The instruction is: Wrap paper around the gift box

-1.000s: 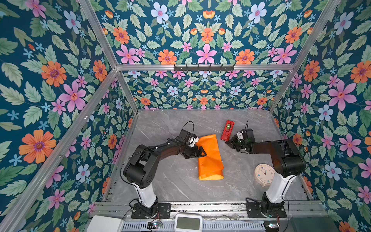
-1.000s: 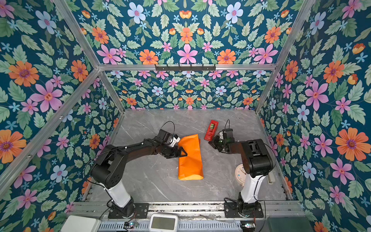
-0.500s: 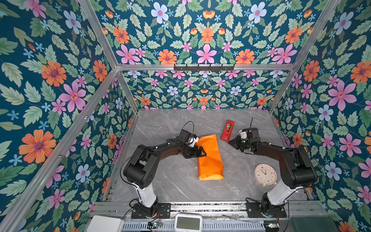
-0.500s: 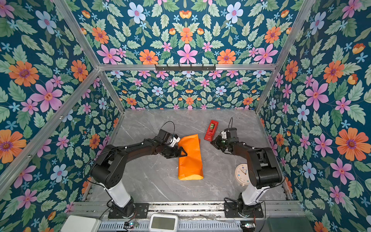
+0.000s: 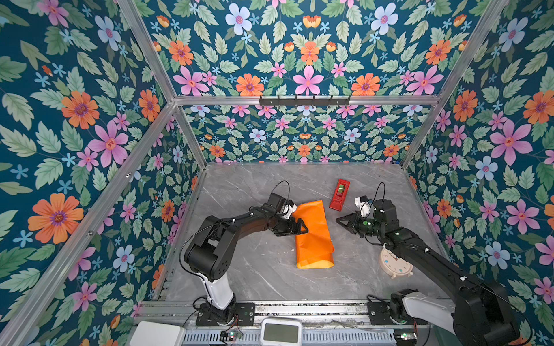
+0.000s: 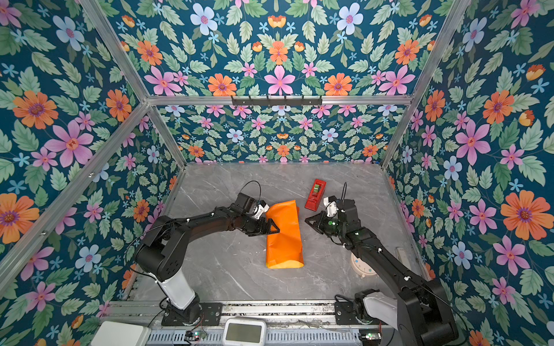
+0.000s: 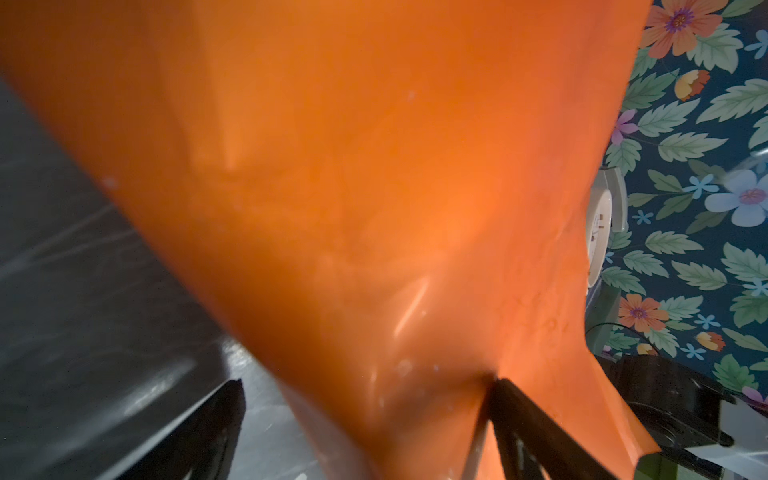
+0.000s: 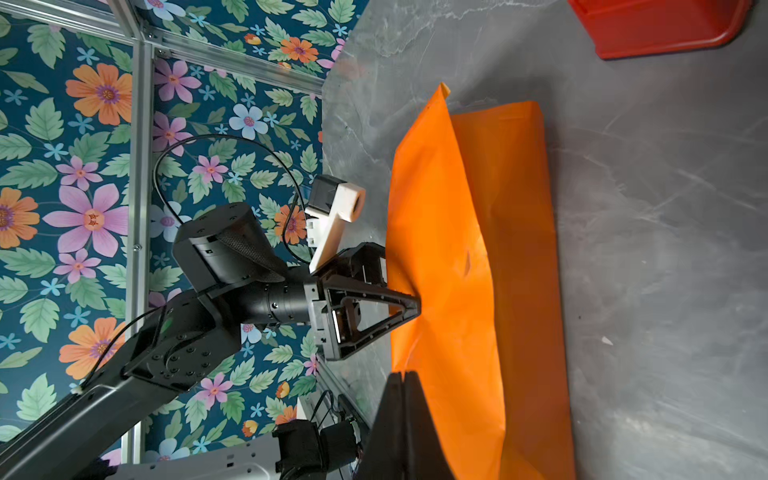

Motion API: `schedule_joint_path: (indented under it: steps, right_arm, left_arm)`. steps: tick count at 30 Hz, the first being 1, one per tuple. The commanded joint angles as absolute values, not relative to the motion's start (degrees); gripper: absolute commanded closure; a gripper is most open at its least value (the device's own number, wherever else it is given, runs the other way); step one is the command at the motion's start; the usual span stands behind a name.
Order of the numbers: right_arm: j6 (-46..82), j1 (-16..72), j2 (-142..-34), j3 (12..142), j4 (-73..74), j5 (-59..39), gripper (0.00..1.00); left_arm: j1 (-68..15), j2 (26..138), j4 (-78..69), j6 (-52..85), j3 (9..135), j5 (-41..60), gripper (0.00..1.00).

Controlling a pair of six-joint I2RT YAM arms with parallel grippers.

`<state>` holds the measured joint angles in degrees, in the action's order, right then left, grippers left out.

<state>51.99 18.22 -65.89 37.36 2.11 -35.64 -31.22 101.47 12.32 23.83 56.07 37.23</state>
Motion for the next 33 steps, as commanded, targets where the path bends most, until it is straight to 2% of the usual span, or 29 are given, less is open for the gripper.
schedule_joint_path:
  steps: [1,16,33]
  right_arm:
    - [51.5,20.2,-67.3,40.6,-2.3,-37.1,1.0]
    - [45.0,24.0,-78.4,51.0,-10.2,-51.5,1.0]
    - [32.0,19.1,-88.2,57.1,-21.0,-56.0,1.0]
  left_arm:
    - [-31.3,102.6,21.6,22.4,55.3,24.1,0.07]
    - [-31.3,102.6,21.5,22.4,55.2,23.9,0.07]
    - [-31.3,102.5,21.6,22.4,55.4,24.0,0.07]
